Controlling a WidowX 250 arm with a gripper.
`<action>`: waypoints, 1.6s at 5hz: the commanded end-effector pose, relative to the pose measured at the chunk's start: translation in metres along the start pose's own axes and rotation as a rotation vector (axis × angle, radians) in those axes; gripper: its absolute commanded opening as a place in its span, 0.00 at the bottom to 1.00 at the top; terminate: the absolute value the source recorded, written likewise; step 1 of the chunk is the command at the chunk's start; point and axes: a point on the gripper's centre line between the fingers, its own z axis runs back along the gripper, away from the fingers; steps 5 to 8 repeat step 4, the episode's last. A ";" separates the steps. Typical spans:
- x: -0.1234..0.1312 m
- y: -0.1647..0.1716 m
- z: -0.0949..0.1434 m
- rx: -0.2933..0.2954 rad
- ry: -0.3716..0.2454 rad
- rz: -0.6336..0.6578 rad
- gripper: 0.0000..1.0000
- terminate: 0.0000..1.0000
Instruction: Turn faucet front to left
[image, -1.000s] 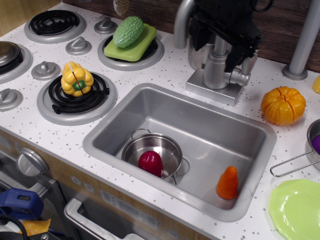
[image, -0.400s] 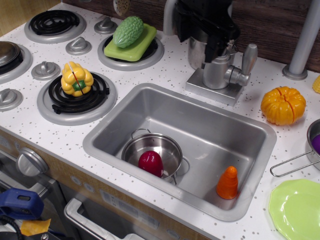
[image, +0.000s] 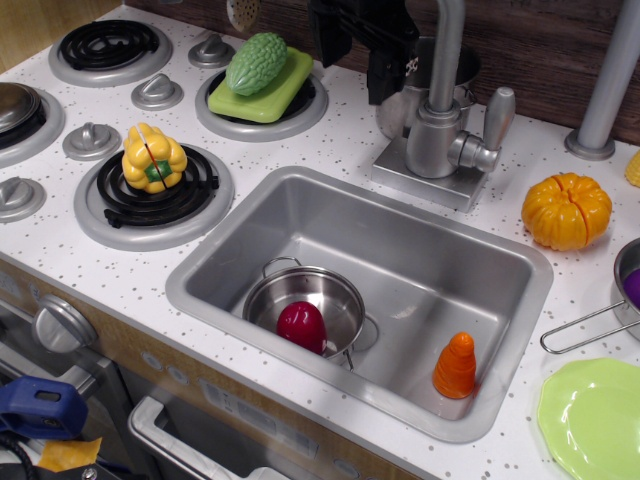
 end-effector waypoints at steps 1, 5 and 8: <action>0.018 0.023 0.007 0.018 -0.069 -0.046 1.00 0.00; 0.021 0.026 0.008 0.031 -0.045 -0.022 1.00 1.00; 0.021 0.026 0.008 0.031 -0.045 -0.022 1.00 1.00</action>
